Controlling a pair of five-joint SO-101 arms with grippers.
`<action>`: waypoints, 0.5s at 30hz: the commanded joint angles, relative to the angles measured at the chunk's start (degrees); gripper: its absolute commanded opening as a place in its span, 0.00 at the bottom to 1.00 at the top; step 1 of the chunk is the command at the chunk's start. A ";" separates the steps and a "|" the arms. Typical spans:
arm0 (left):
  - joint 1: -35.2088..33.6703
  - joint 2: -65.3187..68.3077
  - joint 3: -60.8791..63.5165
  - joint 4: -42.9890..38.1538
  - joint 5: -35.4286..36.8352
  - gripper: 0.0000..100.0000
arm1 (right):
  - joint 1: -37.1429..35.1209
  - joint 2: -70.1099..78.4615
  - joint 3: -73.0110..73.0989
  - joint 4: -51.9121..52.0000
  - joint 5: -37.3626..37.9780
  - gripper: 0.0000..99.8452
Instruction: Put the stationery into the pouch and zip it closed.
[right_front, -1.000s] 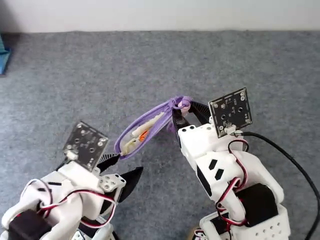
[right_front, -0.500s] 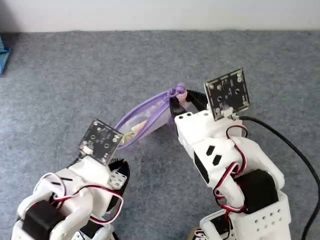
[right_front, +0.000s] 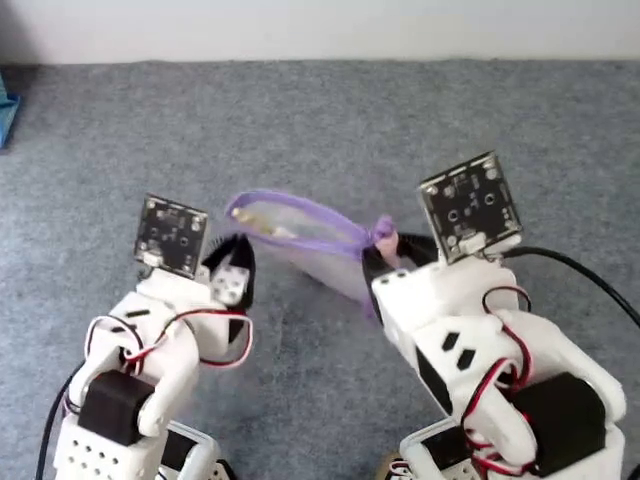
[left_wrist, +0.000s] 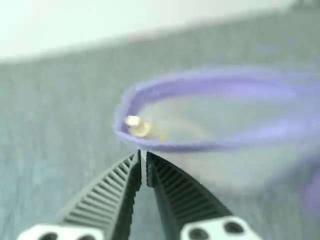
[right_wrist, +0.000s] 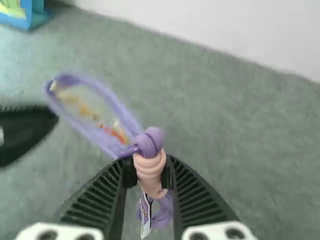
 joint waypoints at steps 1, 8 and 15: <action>1.32 -0.26 0.66 -10.99 0.18 0.02 | 0.48 0.22 -2.99 5.14 3.87 0.01; 10.81 2.64 1.89 -15.03 0.26 0.02 | 2.86 -0.04 -2.90 7.69 7.65 0.01; 13.54 10.11 -3.47 -15.21 0.44 0.02 | 21.67 1.10 2.73 5.58 12.84 0.01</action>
